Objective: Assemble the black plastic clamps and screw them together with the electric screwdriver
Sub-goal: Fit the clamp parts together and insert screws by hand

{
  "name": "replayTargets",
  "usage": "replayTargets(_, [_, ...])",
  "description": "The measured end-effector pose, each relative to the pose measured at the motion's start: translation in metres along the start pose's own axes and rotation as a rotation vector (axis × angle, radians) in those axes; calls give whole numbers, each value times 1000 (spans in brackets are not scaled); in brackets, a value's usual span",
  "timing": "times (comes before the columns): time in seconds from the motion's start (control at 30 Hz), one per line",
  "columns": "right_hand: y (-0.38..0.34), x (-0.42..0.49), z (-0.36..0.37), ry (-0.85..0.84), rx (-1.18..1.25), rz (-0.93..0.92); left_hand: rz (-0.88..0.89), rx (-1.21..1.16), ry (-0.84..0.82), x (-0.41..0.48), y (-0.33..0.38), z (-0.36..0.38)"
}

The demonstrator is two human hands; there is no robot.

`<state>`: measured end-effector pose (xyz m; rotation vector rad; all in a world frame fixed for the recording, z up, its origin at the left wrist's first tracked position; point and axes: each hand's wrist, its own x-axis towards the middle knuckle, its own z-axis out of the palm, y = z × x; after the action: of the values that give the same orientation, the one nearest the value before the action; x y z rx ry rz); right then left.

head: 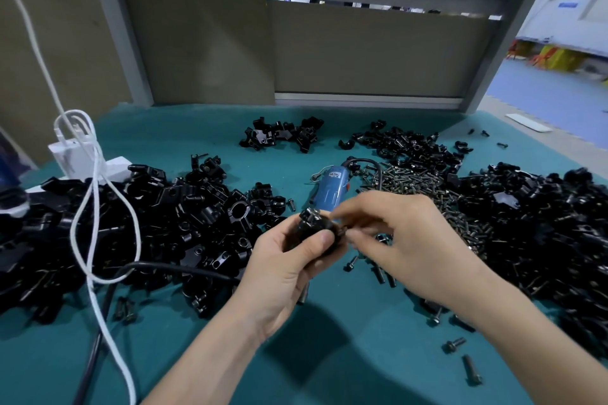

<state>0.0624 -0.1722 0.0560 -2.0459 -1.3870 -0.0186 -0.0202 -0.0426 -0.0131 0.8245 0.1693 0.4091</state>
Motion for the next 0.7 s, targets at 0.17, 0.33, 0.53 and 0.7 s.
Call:
replayTargets(0.17, [11,3,2,54,174,199,-29,17,-16,-3,-3,1])
replayTargets(0.33, [16,6,6,48,169,210,-41,-4,-19,-2,-3,0])
replayTargets(0.53, [65,39,25,138,518,556,-9,-55,-17,0,3,0])
replayTargets(0.7, [89,84,66,33,136,851,-2,-85,53,2,5,-2])
